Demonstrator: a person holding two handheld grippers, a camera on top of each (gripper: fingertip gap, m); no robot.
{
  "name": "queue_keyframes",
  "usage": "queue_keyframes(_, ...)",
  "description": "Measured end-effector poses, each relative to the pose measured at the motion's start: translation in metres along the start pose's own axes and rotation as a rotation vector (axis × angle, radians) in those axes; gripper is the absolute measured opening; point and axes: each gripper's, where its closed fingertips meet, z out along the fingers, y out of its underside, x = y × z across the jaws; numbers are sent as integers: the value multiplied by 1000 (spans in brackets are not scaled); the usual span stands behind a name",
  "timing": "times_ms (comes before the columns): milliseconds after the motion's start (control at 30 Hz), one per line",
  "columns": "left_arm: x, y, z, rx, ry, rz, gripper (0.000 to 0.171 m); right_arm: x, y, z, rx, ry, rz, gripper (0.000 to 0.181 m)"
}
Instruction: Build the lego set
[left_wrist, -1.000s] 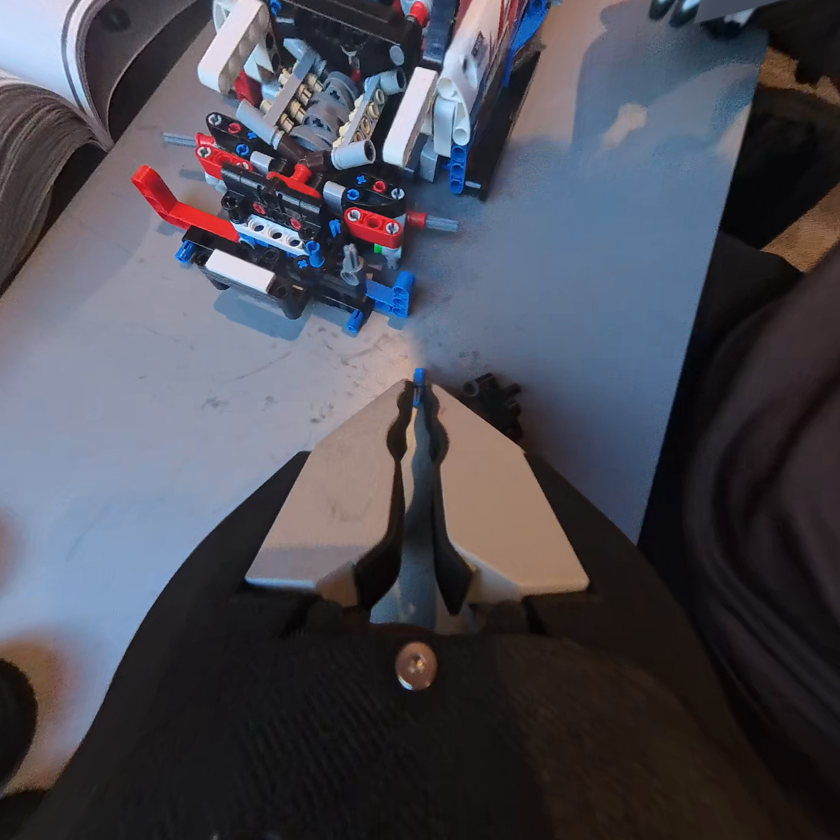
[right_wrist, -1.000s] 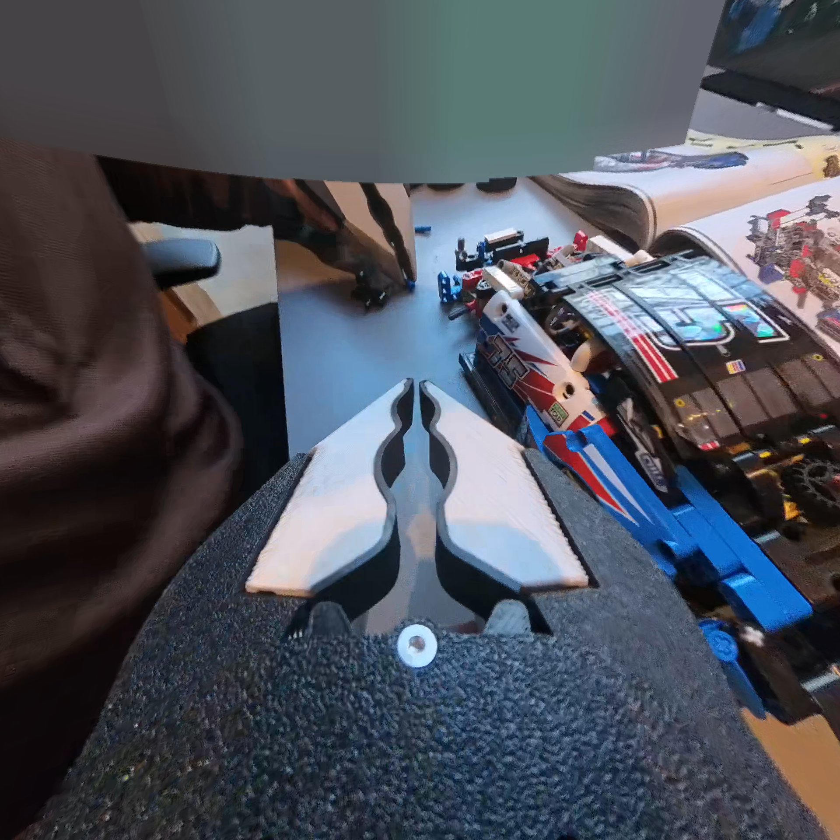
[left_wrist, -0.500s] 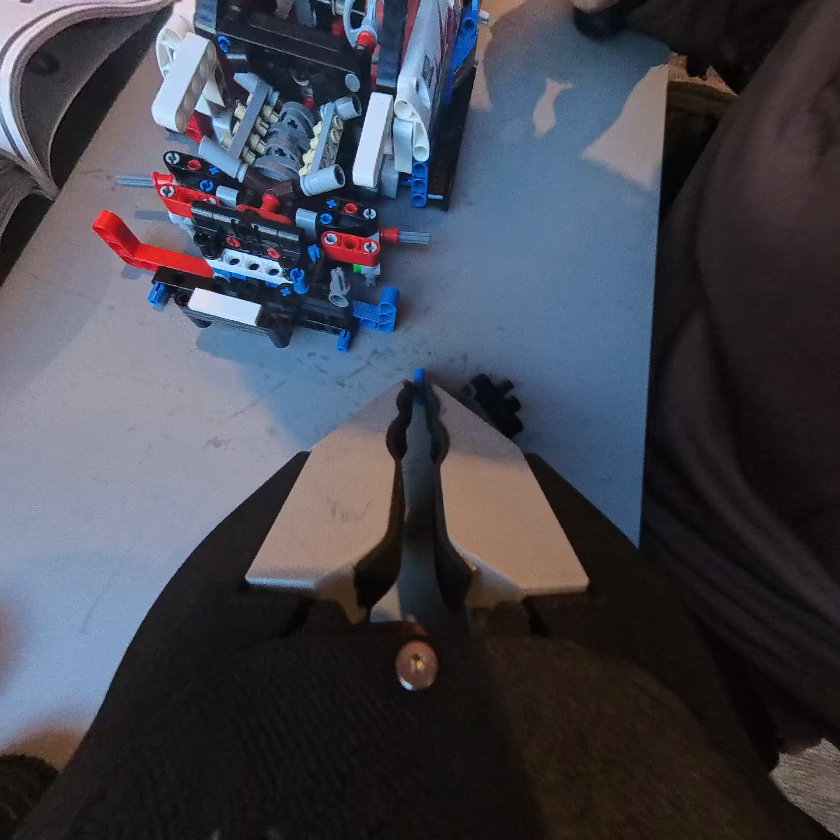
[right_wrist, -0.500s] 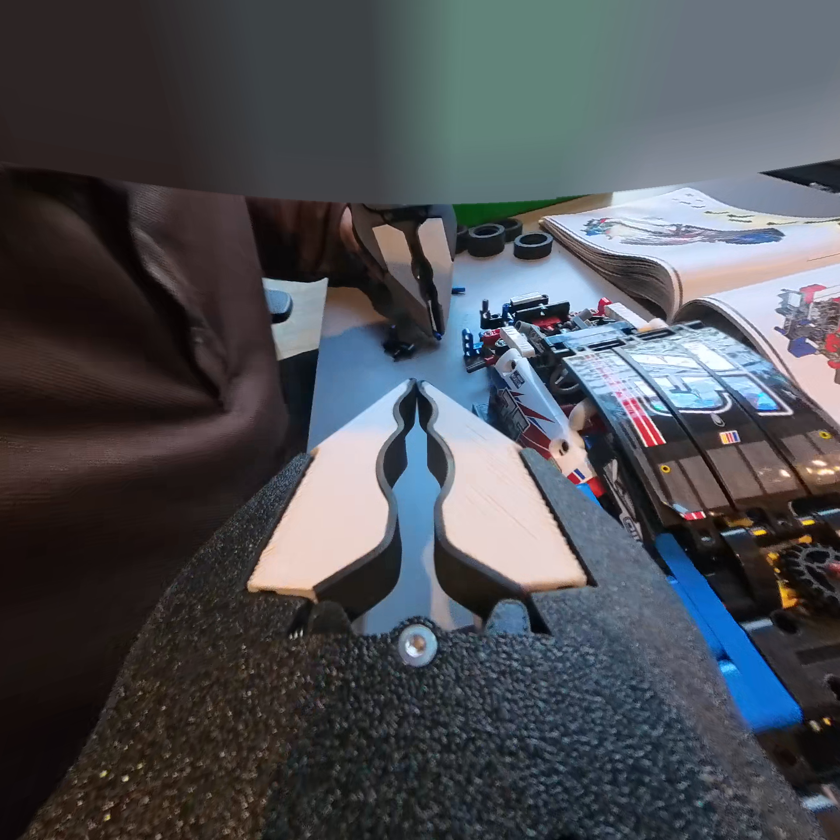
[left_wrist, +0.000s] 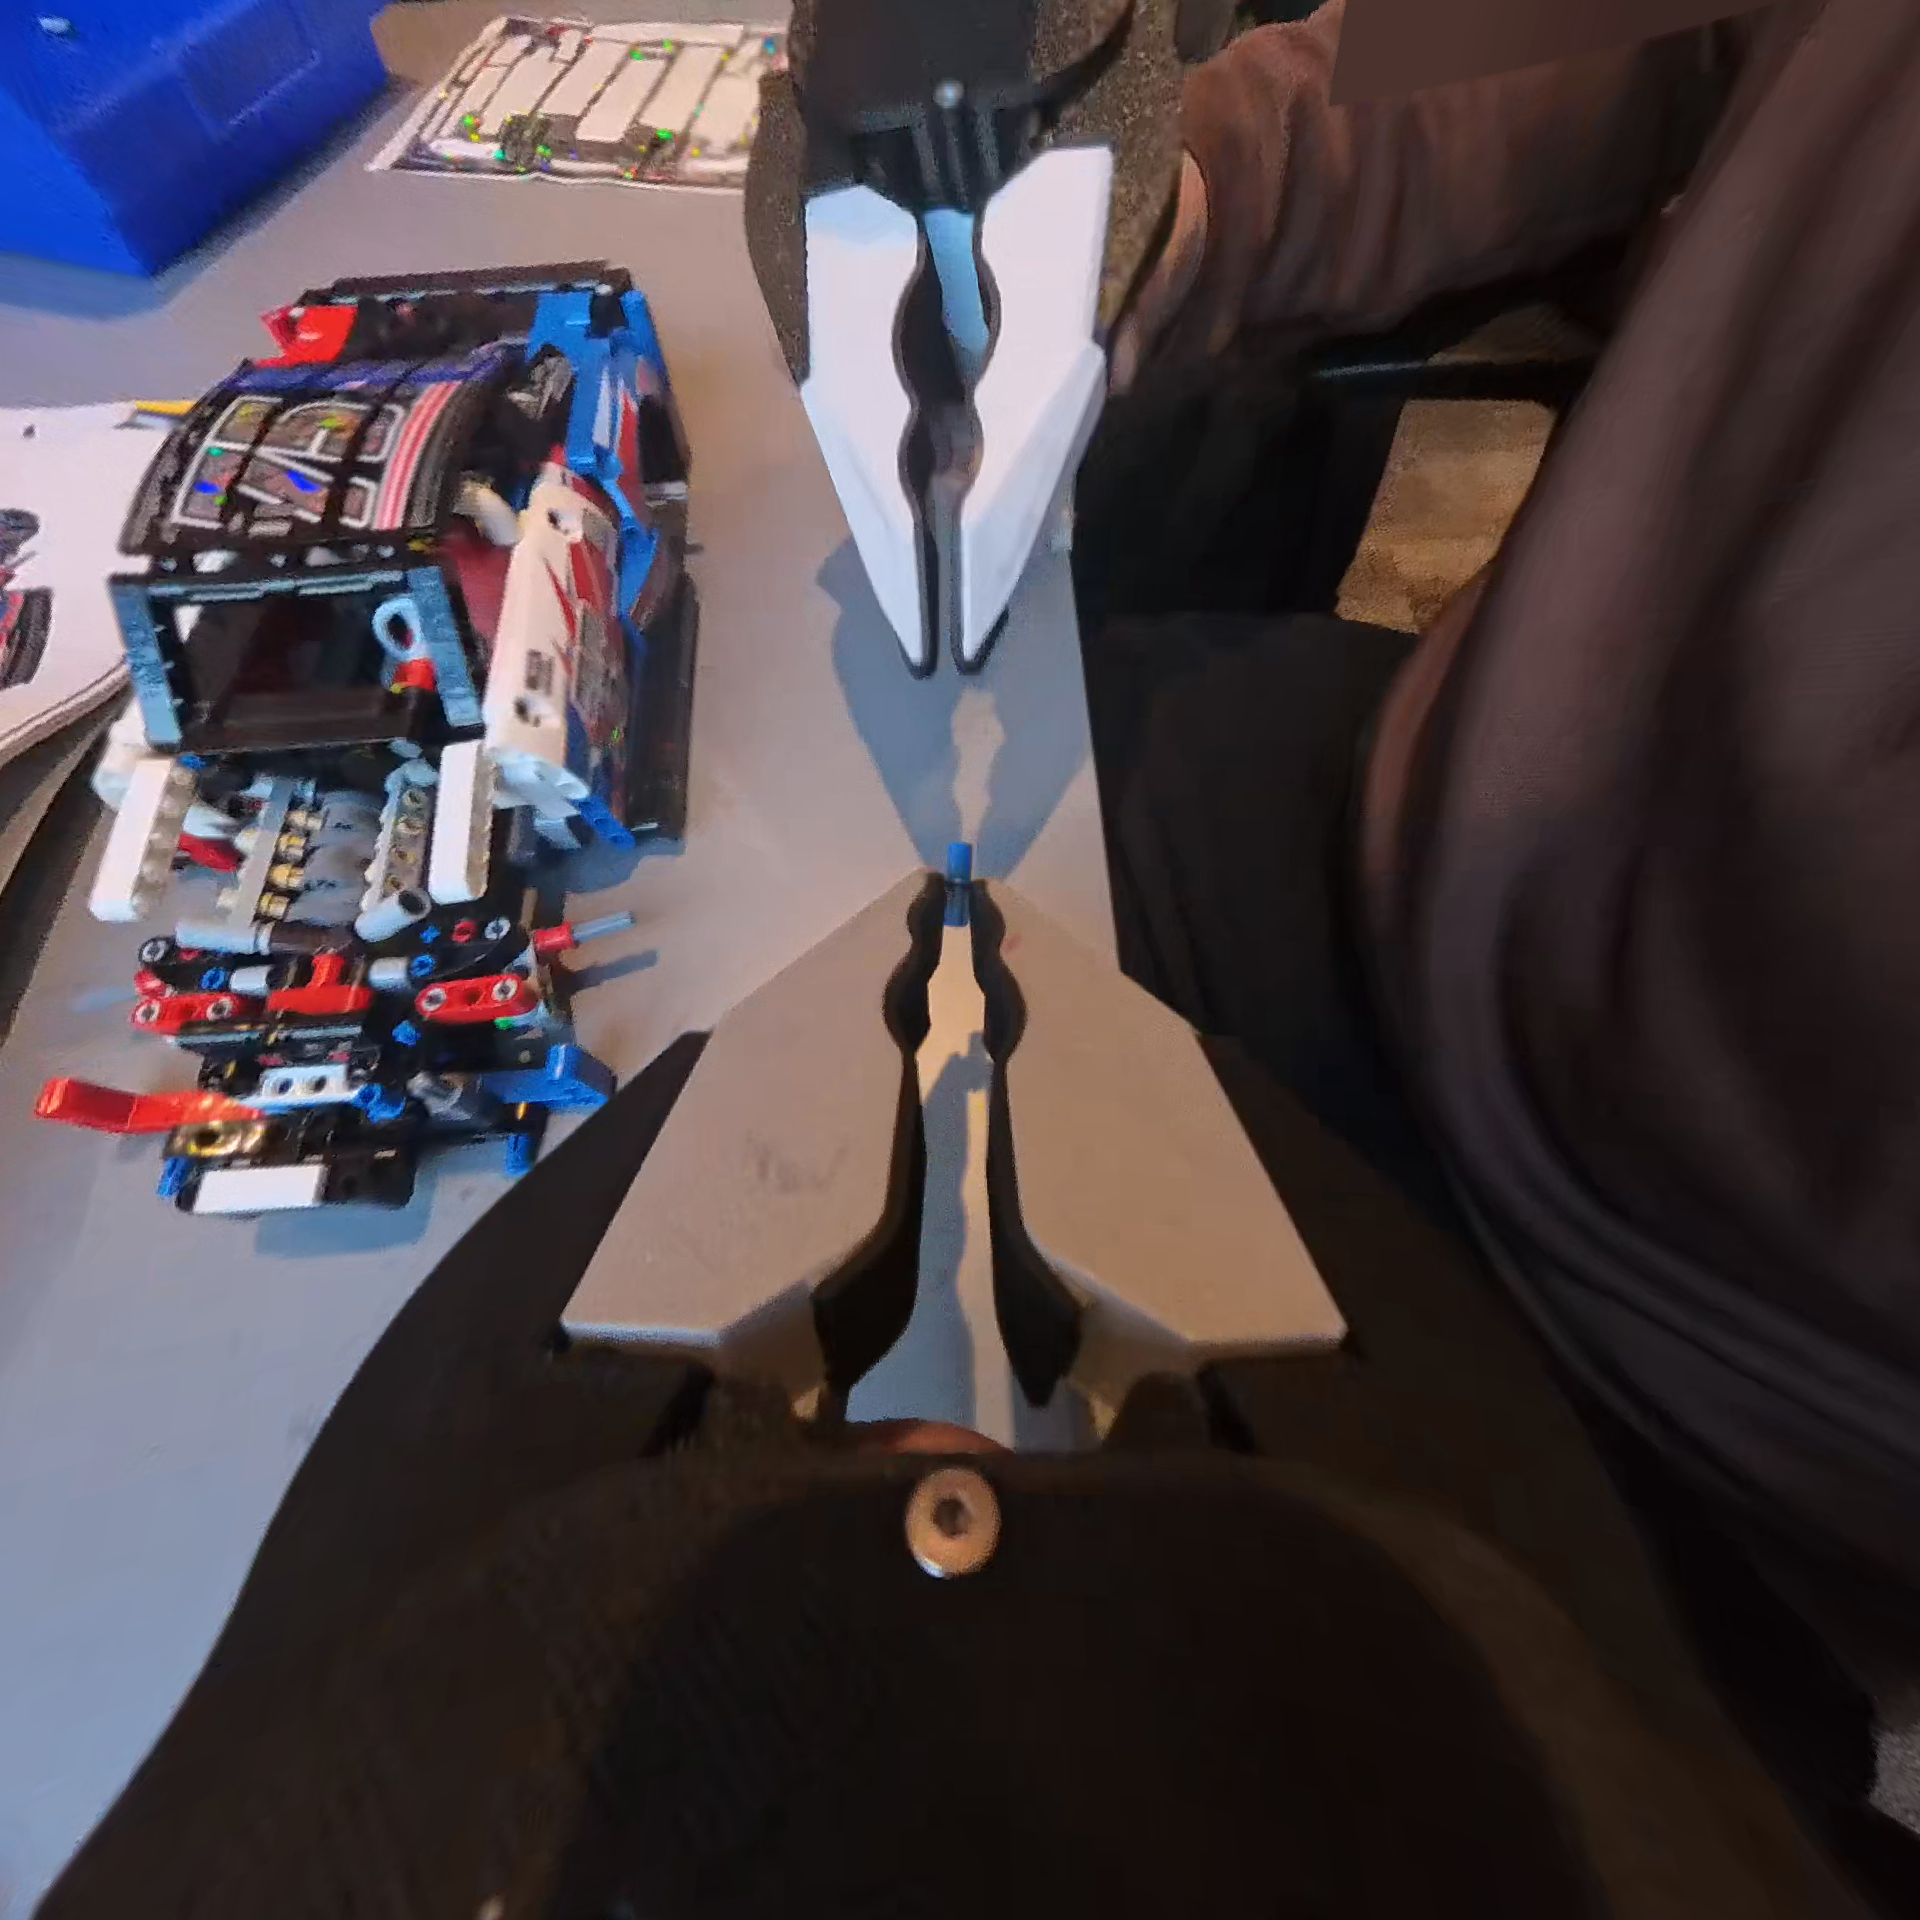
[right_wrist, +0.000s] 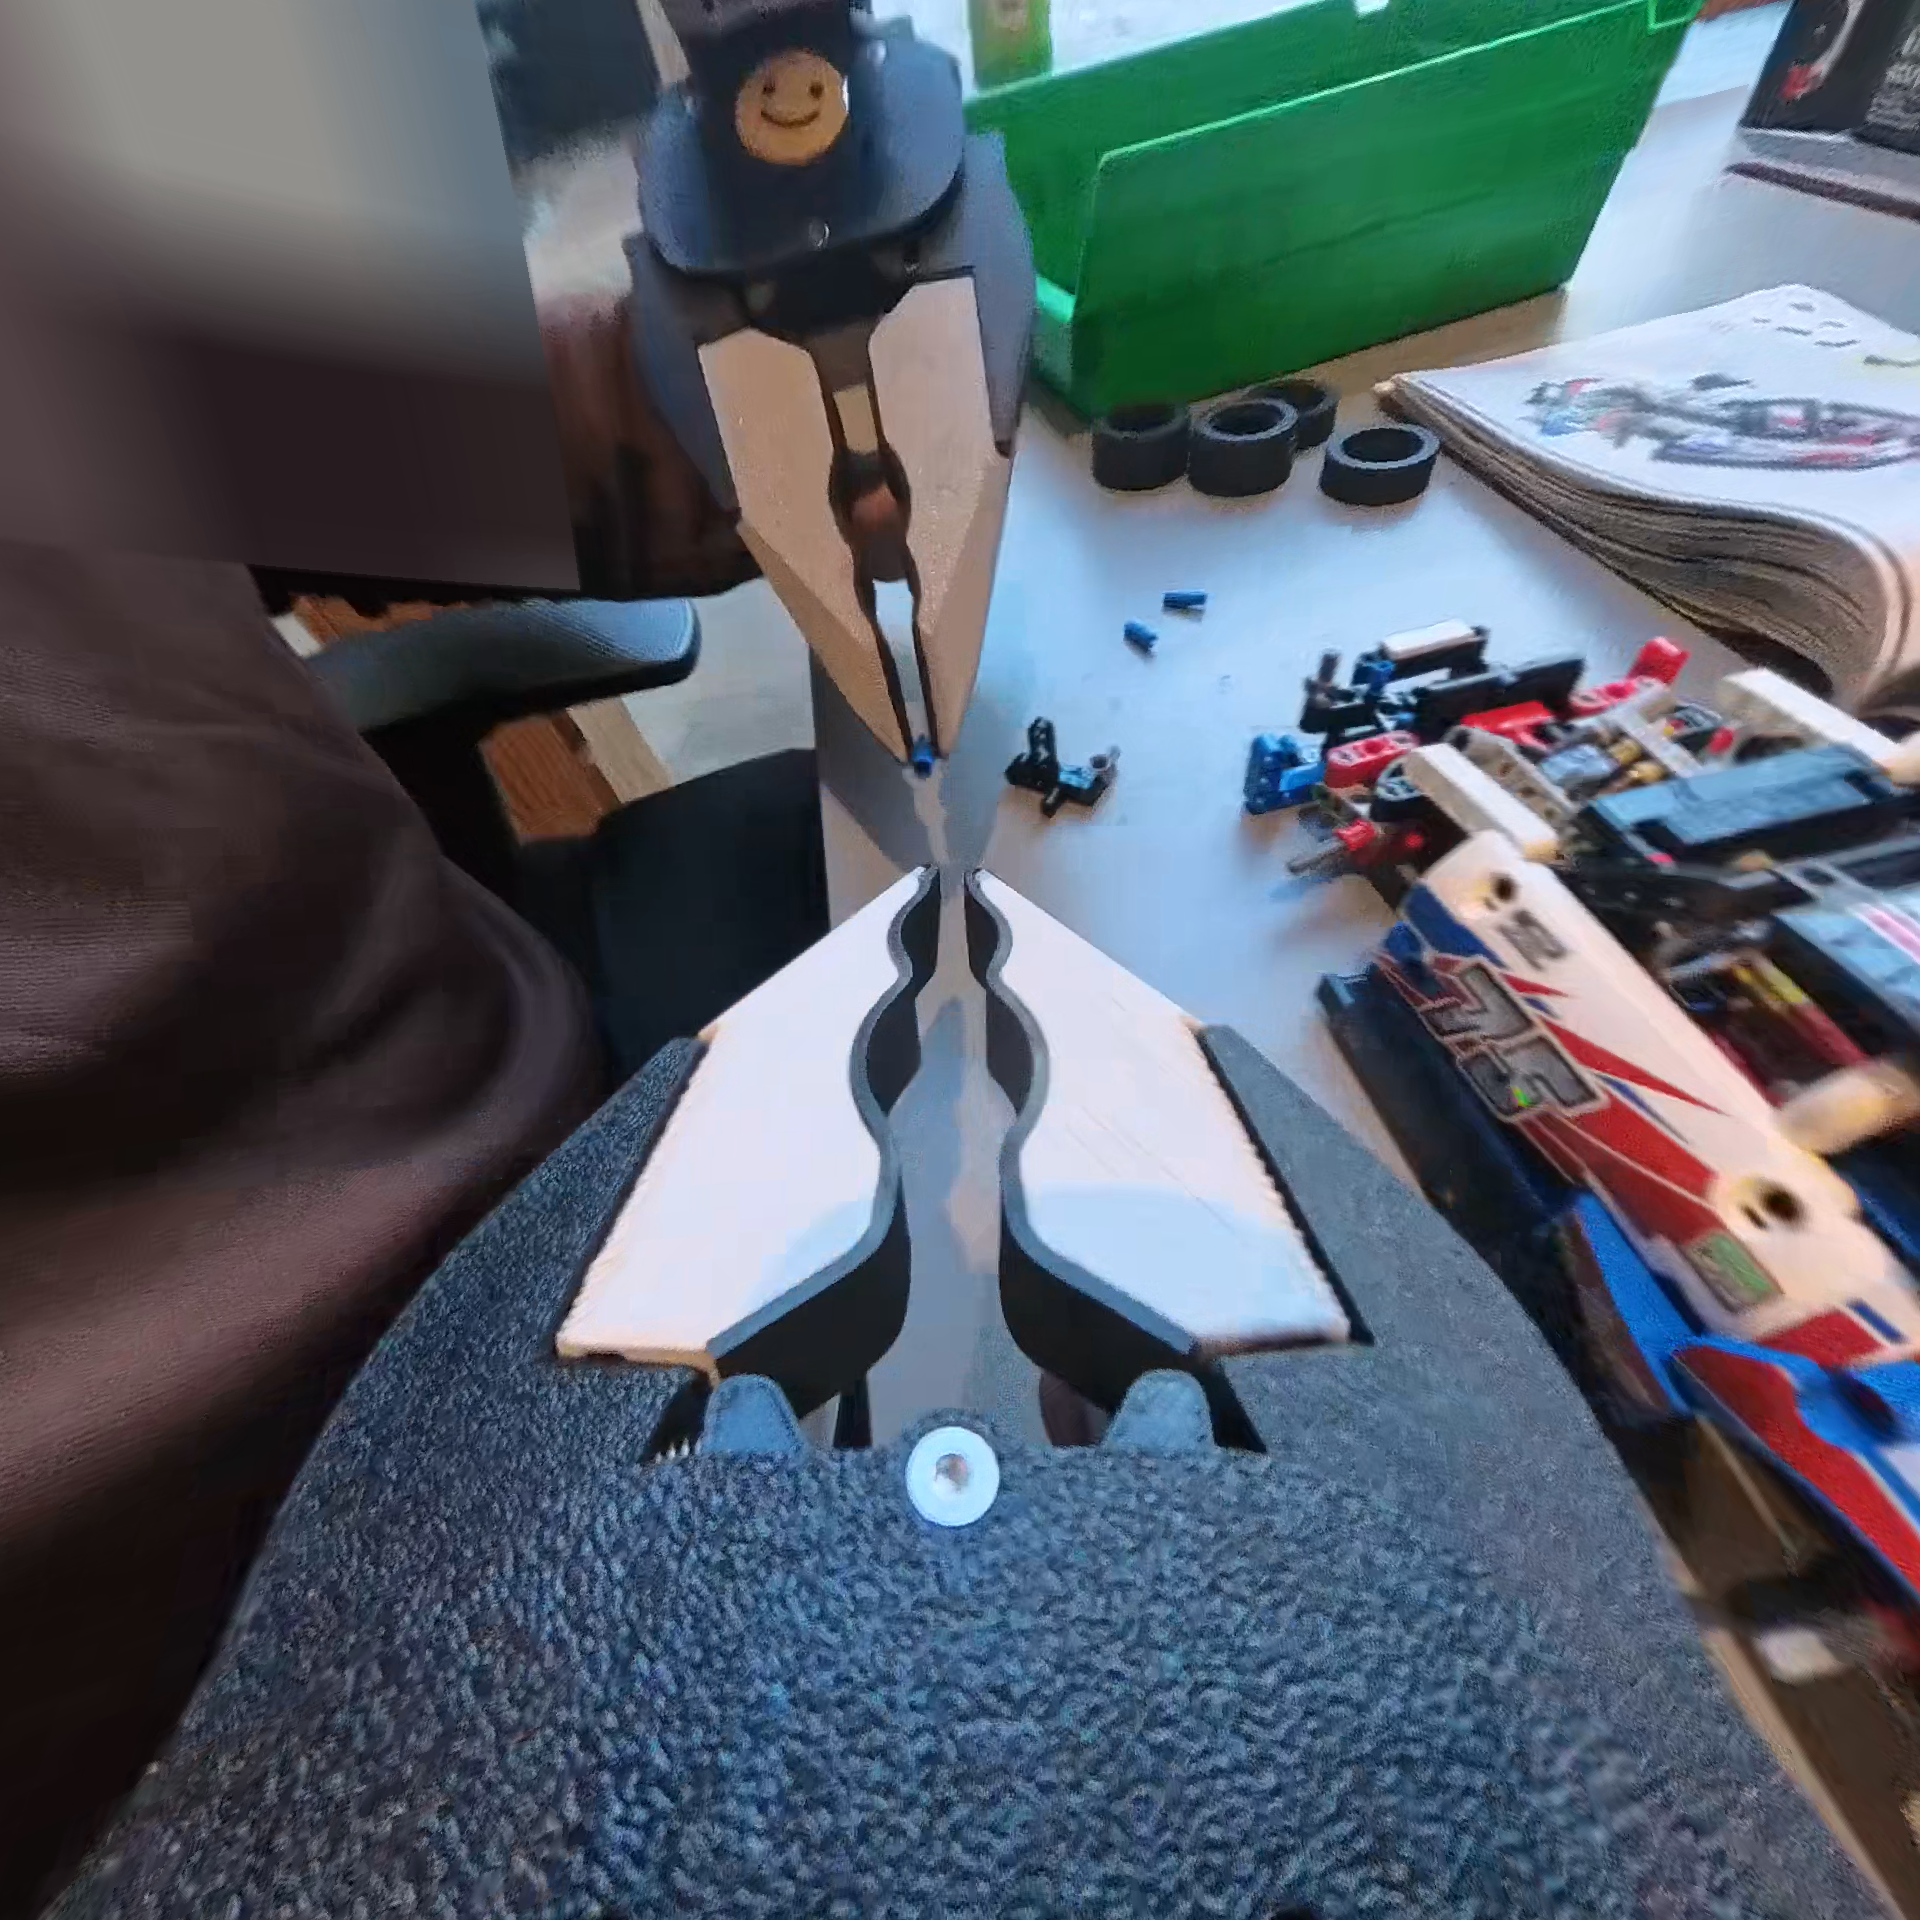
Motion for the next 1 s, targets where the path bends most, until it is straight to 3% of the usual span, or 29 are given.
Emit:
queue_keyframes(133,18,1,5,-32,-36,82,2,-17,-5,11,-6,31,-44,5)
queue_keyframes(433,42,9,-7,-66,-156,155,1,-51,-9,45,-57,-72,-82,4)
queue_keyframes(1000,41,12,-9,-65,-247,164,1,-47,4,52,-115,-131,-105,3)
